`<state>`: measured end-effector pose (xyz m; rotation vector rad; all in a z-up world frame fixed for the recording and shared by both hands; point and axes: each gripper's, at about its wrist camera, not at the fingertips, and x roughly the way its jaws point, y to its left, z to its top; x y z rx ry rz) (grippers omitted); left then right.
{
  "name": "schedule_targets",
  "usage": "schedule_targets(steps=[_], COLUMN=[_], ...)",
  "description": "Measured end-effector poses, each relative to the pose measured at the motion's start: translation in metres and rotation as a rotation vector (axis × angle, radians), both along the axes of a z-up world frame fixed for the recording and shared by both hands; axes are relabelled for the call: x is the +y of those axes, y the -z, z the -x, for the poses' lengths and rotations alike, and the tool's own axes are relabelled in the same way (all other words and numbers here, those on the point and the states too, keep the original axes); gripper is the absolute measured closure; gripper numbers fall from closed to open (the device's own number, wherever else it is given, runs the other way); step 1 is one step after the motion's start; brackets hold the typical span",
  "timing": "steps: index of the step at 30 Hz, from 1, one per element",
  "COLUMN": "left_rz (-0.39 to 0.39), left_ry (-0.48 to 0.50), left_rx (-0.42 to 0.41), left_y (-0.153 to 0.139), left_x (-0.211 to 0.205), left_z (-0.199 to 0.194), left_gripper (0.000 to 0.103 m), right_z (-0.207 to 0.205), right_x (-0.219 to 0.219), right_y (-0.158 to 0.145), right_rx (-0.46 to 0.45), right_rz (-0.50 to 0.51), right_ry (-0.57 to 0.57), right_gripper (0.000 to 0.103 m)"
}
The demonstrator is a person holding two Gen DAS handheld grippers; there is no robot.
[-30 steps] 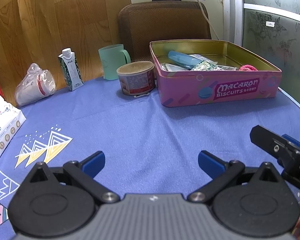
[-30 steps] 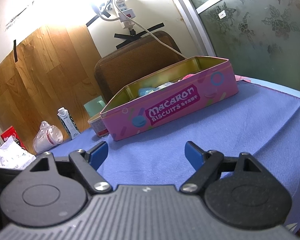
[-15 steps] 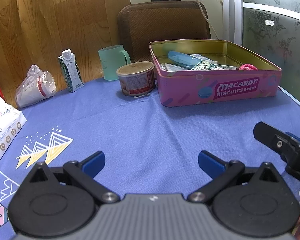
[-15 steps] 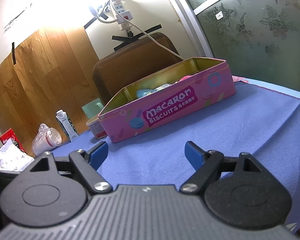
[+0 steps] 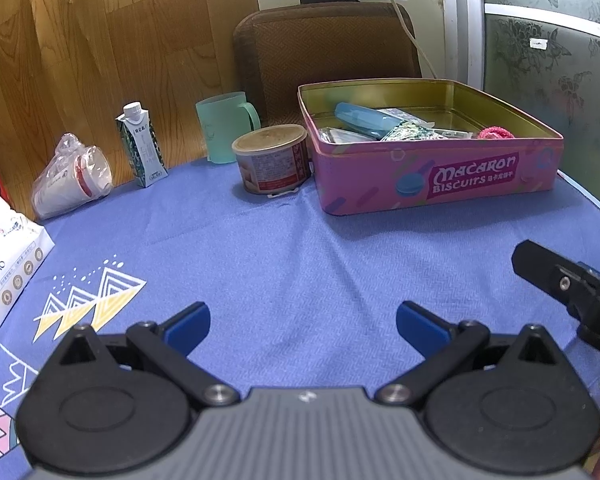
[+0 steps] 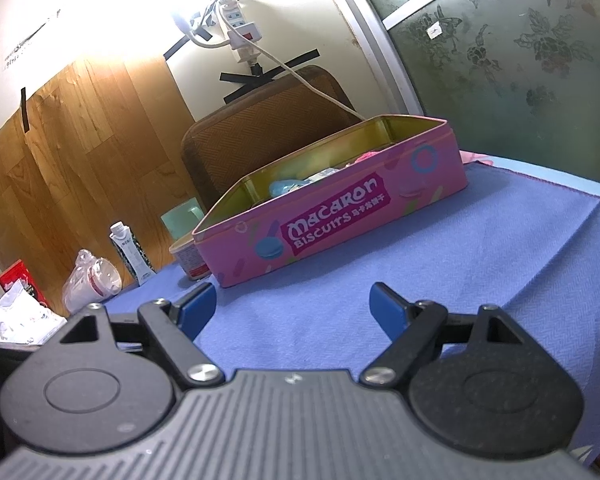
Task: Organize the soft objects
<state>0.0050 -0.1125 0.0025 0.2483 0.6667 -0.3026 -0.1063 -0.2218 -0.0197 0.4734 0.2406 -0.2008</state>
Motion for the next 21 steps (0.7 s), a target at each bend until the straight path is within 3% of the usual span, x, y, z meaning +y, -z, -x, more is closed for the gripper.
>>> schedule_targets(steps=[21], left_rz=[-0.002], left_ry=[-0.006], left_rx=[-0.002], left_y=[0.0011], left_x=[0.0009], left_z=[0.0008], left_gripper=[0.000], right_z=[-0.0005], right_x=[0.0026], right_y=[0.0016], right_rx=[0.001], right_rz=[-0.001], right_ry=[0.004], right_gripper=[0.017])
